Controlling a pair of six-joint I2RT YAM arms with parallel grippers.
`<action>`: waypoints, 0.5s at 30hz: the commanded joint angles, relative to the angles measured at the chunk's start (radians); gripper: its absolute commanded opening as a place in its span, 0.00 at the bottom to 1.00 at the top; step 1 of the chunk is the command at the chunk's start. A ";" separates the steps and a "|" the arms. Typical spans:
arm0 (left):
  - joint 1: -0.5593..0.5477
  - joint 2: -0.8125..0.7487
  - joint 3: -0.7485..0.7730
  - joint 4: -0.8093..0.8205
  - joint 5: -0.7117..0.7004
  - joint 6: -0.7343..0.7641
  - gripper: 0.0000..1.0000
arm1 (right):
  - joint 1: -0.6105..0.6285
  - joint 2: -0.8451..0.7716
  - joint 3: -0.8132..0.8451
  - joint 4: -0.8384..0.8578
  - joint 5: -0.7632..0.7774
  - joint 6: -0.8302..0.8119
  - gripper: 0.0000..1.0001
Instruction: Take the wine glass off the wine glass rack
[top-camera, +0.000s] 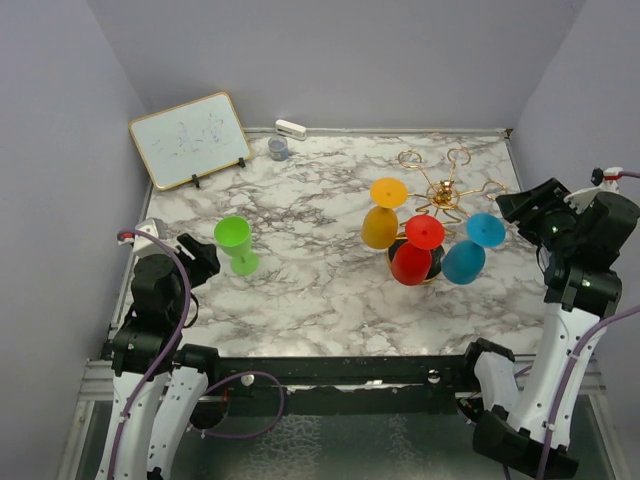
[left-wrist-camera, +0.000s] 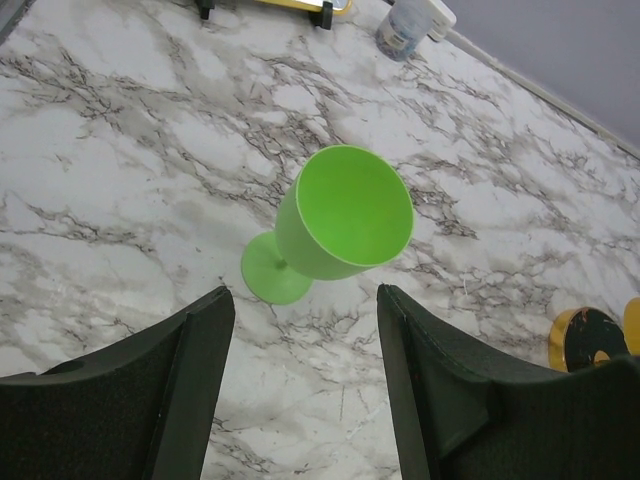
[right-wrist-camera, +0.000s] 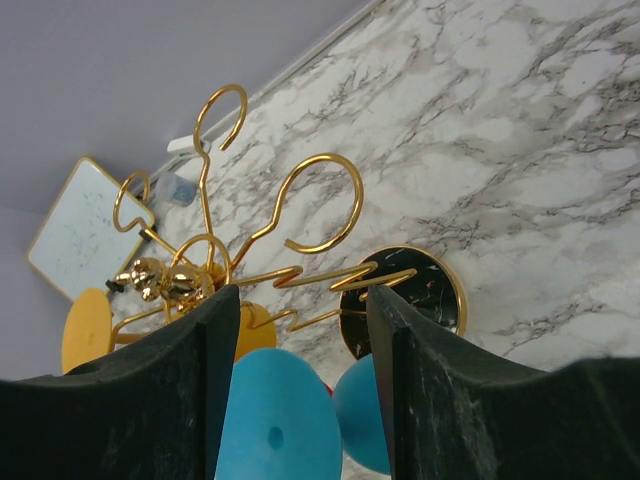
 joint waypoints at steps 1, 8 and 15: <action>-0.003 -0.003 -0.007 0.032 0.036 0.021 0.62 | -0.006 -0.049 -0.031 -0.058 -0.054 0.002 0.54; -0.003 0.004 -0.005 0.032 0.050 0.026 0.62 | -0.004 -0.110 -0.103 -0.097 -0.026 0.014 0.54; -0.003 0.000 -0.004 0.032 0.048 0.023 0.62 | 0.004 -0.169 -0.115 -0.128 0.000 0.027 0.53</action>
